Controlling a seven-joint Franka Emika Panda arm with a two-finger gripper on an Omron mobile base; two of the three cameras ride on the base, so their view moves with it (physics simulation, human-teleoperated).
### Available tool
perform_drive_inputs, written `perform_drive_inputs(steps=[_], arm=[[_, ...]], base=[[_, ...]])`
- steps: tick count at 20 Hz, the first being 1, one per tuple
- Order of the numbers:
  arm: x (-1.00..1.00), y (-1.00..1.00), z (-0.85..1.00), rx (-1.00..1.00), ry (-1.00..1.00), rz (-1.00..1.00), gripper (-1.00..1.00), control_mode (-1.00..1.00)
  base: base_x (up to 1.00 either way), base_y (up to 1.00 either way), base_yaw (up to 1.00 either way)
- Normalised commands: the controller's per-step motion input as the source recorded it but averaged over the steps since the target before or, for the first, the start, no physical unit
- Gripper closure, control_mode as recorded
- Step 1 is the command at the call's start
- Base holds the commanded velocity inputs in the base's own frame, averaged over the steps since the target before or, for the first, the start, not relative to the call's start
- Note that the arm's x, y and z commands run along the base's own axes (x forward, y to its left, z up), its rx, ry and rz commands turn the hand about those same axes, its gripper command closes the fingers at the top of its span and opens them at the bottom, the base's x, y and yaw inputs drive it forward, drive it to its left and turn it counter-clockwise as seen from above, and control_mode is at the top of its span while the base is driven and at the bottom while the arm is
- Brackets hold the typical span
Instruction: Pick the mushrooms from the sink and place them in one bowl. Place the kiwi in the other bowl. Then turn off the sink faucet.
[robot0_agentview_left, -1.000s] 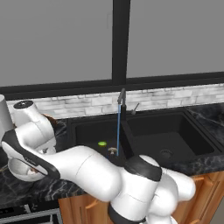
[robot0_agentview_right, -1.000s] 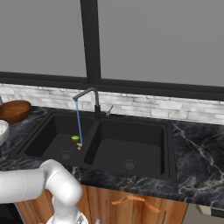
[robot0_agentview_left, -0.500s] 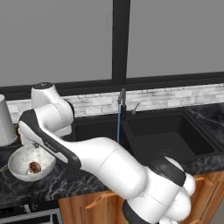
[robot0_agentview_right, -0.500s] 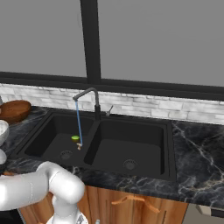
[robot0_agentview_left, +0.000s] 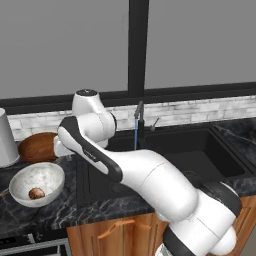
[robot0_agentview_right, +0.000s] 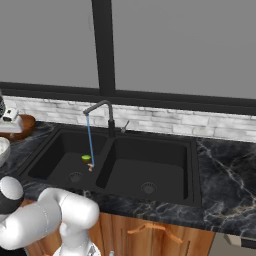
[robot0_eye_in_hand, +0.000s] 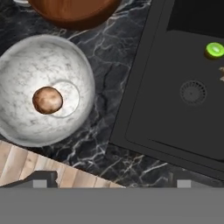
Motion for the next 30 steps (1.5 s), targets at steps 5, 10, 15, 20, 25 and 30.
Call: perform_drive_inputs(steps=[5,10,15,20,25,30], arm=[[0.14,-0.63,-0.08,0.01,0.01,-0.03,-1.0,-1.0],[0.15,-0.5,-0.27,0.0,0.04,-0.06,-1.0,-1.0],[0.14,-0.56,-0.23,0.0,0.05,-0.04,-1.0,-1.0],[0.16,-0.46,-0.43,0.0,0.03,-0.03,-1.0,-1.0],[0.22,-0.35,-0.61,-0.04,0.0,-0.03,-1.0,-1.0],[0.24,-0.38,-0.61,-0.04,0.0,-0.02,-1.0,-1.0]], base=[[0.0,0.0,0.0],[0.0,0.0,0.0],[0.0,0.0,0.0],[0.0,0.0,0.0],[0.0,0.0,0.0],[0.0,0.0,0.0]])
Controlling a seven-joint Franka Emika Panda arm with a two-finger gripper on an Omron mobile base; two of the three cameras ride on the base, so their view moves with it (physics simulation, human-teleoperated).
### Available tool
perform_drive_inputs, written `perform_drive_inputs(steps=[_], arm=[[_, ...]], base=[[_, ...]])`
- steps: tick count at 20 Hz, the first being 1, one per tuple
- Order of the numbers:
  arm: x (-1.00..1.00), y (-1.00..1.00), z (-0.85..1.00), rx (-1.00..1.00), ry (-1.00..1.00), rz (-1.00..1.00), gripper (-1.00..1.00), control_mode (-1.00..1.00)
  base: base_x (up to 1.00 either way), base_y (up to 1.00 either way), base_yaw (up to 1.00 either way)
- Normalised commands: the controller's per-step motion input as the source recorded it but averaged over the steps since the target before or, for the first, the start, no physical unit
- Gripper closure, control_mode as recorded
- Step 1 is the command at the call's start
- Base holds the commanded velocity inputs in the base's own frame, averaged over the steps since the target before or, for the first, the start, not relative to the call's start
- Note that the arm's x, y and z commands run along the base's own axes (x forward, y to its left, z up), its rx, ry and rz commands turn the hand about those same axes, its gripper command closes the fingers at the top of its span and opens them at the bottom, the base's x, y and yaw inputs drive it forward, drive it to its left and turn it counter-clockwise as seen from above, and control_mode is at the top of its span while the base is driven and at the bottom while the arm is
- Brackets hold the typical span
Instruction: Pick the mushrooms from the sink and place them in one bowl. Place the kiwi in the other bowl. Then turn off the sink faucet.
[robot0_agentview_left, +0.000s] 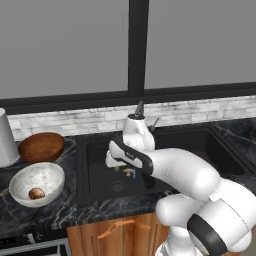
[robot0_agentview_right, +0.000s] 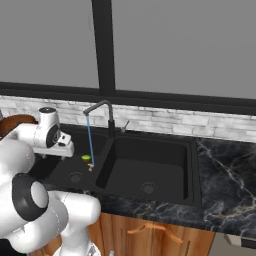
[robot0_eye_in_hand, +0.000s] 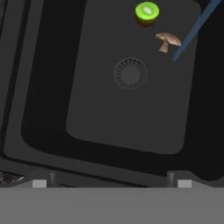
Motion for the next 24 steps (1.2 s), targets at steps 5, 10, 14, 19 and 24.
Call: perform_drive_inputs(steps=[5,10,14,19,24], arm=[[0.28,-0.31,-0.56,-0.06,0.0,-0.02,-1.0,-1.0],[0.4,-0.19,-0.51,-0.06,0.0,-0.02,-1.0,-1.0],[0.48,-0.04,-0.39,-0.05,0.0,0.0,-1.0,-1.0],[0.39,0.0,-0.3,-0.06,-0.01,0.0,-1.0,-1.0],[0.33,0.0,-0.18,-0.16,-0.08,0.0,-1.0,-1.0]], base=[[0.0,0.0,0.0],[0.0,0.0,0.0],[0.0,0.0,0.0],[0.0,0.0,0.0],[0.0,0.0,0.0]])
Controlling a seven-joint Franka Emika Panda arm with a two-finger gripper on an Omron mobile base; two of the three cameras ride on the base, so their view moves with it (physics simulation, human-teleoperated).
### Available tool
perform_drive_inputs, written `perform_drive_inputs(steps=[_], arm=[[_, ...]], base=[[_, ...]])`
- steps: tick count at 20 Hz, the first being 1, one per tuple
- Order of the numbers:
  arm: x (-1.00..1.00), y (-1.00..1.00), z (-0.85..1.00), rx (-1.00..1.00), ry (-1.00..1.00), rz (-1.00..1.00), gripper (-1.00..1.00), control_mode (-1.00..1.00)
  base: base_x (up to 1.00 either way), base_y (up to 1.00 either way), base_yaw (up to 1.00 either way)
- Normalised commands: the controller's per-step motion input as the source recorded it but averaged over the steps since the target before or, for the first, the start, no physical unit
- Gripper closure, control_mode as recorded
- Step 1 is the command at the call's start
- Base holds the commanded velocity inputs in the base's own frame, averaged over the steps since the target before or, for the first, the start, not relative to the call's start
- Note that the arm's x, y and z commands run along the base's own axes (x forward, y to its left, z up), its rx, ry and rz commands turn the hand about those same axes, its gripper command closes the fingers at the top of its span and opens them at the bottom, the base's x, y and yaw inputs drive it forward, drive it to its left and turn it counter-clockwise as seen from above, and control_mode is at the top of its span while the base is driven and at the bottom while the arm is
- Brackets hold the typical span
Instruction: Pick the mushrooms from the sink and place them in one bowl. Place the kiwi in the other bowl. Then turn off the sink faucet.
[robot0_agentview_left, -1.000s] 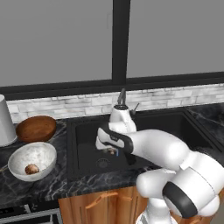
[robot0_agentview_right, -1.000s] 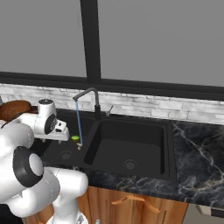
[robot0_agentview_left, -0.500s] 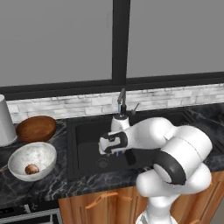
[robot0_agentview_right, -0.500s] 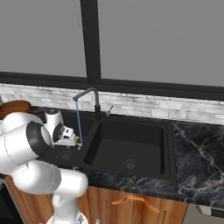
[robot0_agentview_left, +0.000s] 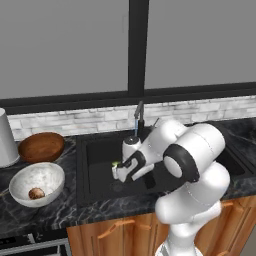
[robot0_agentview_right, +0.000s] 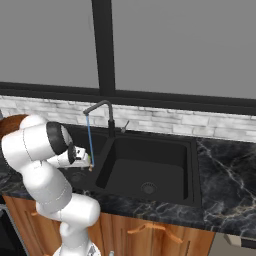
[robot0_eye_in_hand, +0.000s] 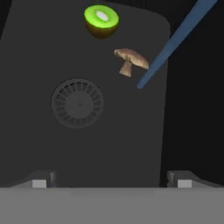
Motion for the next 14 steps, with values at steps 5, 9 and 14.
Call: perform_drive_inputs(steps=[5,9,14], arm=[[0.43,0.0,-0.08,-0.1,-0.05,0.0,-1.0,-1.0],[0.47,0.0,0.0,-0.03,-0.05,0.02,-1.0,-1.0],[0.36,0.0,-0.03,-0.04,-0.04,0.03,-1.0,-1.0]], base=[[0.0,0.0,0.0],[0.0,0.0,0.0],[0.0,0.0,0.0]])
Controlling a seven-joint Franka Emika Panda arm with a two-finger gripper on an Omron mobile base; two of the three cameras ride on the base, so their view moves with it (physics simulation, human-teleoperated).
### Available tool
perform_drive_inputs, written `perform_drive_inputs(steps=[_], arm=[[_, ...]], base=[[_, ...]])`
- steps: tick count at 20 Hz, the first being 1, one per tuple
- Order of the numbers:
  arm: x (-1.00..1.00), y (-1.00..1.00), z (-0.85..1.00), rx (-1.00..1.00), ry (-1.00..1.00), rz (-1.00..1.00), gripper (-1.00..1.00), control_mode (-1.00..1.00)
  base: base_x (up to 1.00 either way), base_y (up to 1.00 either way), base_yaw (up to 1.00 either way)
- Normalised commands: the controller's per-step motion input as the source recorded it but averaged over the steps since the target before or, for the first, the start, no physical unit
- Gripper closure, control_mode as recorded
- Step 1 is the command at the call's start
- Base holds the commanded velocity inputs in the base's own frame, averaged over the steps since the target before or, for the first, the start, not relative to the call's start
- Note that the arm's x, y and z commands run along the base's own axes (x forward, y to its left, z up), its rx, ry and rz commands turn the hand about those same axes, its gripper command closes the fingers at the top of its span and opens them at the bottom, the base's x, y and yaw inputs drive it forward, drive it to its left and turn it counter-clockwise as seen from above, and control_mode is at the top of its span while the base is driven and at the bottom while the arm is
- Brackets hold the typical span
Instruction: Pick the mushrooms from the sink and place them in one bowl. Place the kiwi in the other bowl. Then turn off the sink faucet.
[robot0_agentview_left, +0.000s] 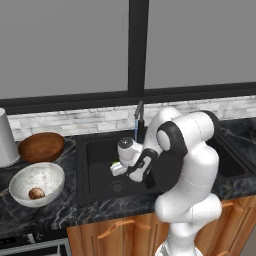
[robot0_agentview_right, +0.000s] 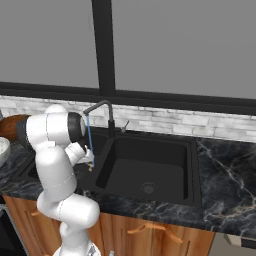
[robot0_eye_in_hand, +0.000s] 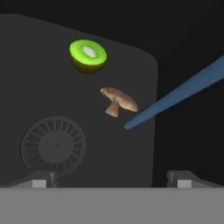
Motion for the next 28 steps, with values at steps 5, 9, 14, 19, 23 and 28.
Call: perform_drive_inputs(steps=[5,9,14,19,23,28], arm=[[0.35,0.0,-0.23,-0.05,-0.01,0.02,-1.0,-1.0],[0.41,0.0,-0.24,-0.04,0.0,0.02,-1.0,-1.0],[0.42,0.0,-0.21,-0.04,-0.01,0.02,-1.0,-1.0],[0.44,0.0,-0.2,-0.05,0.0,0.02,-1.0,-1.0],[0.43,0.0,-0.21,-0.03,0.0,0.02,-1.0,-1.0],[0.34,0.0,-0.33,-0.05,0.0,0.01,-1.0,-1.0]], base=[[0.0,0.0,0.0],[0.0,0.0,0.0],[0.0,0.0,0.0],[0.0,0.0,0.0],[0.0,0.0,0.0],[0.0,0.0,0.0]])
